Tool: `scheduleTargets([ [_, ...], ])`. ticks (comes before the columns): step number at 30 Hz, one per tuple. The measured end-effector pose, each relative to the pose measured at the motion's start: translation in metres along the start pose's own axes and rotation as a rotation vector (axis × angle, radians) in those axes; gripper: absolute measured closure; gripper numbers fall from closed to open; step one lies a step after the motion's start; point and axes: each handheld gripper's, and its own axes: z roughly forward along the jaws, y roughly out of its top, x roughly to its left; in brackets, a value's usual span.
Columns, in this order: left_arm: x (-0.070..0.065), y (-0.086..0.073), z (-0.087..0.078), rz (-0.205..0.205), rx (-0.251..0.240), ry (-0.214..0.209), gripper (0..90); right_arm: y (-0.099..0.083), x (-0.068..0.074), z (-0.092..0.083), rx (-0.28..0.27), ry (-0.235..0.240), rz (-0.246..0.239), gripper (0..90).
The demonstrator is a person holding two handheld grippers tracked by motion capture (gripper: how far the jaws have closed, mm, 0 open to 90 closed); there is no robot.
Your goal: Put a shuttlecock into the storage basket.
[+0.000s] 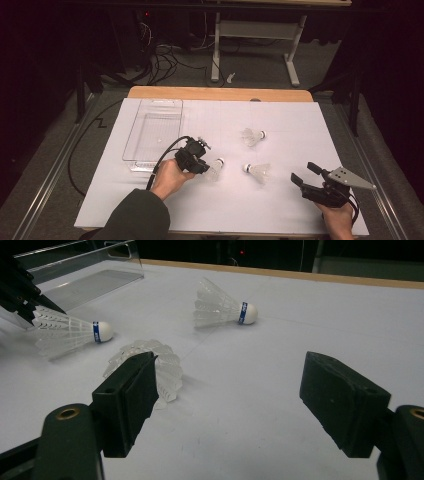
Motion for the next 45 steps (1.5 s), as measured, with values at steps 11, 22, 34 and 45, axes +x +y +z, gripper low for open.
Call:
scheduleTargets([
  [11,0.0,0.001,0.002,0.005,0.007,-0.011,81.6,0.0,0.0,0.0,0.001,0.0,-0.001,23.7],
  [22,-0.001,0.0,0.001,0.009,0.004,-0.019,88.8,0.0,0.0,0.001,0.009,0.007,-0.005,23.7],
  [34,-0.002,-0.001,-0.006,0.014,-0.022,-0.033,89.7,-0.001,0.001,0.003,0.026,0.011,-0.011,23.7],
  [45,0.001,-0.004,-0.018,-0.002,-0.055,-0.05,89.8,-0.001,0.001,0.004,0.037,0.014,-0.013,23.7],
])
